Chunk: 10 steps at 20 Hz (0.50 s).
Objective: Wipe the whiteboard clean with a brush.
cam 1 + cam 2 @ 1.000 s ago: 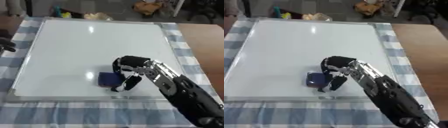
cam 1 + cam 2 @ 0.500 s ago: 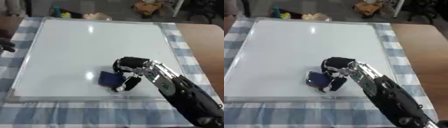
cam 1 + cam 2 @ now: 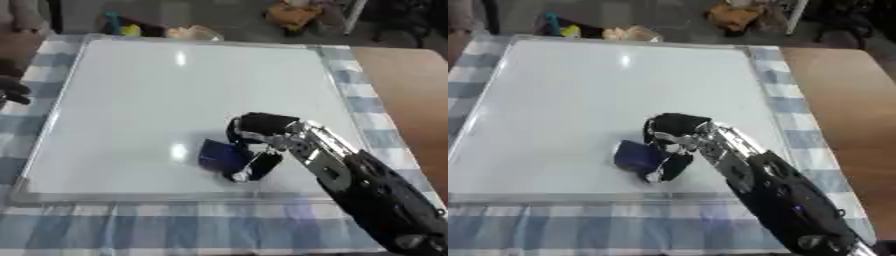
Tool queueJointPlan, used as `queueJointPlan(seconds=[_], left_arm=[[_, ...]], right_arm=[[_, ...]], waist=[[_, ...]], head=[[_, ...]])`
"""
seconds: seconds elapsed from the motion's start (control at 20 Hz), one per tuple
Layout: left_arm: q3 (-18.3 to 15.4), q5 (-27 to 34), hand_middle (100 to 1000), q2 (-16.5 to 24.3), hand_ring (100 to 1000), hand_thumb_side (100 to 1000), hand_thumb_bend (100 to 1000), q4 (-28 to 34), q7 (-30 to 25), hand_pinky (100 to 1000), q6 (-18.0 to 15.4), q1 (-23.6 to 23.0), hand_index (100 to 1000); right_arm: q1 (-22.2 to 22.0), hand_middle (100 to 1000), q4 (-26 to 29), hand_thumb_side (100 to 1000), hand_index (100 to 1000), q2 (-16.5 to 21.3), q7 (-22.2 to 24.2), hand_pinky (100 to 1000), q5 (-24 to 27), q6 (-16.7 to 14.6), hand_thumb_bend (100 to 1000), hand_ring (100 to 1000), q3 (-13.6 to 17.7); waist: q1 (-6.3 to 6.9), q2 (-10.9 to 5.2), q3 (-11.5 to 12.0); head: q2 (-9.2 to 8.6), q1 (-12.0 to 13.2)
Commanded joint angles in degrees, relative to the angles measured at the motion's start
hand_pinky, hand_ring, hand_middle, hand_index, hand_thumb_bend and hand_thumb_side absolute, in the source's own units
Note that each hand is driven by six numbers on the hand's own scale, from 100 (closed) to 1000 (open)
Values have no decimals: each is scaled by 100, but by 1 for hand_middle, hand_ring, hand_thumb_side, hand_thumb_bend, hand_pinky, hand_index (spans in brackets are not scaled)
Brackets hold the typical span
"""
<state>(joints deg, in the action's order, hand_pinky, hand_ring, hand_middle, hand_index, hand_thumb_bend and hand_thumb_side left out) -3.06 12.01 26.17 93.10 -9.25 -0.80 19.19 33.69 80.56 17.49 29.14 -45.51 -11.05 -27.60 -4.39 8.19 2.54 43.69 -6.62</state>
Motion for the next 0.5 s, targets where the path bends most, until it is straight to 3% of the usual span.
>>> queueJointPlan(seconds=[0.05, 0.5], left_arm=[[-27, 25, 619, 81, 573, 967, 681, 75, 11, 559, -6, 84, 729], [-32, 28, 619, 89, 573, 966, 682, 72, 17, 559, -9, 79, 729]], right_arm=[[49, 444, 179, 387, 272, 127, -65, 497, 8, 74, 267, 478, 121], [-34, 441, 292, 379, 271, 220, -230, 491, 5, 293, 257, 474, 388]], waist=[[39, -97, -9], [49, -110, -30]], head=[[-62, -8], [-76, -11]])
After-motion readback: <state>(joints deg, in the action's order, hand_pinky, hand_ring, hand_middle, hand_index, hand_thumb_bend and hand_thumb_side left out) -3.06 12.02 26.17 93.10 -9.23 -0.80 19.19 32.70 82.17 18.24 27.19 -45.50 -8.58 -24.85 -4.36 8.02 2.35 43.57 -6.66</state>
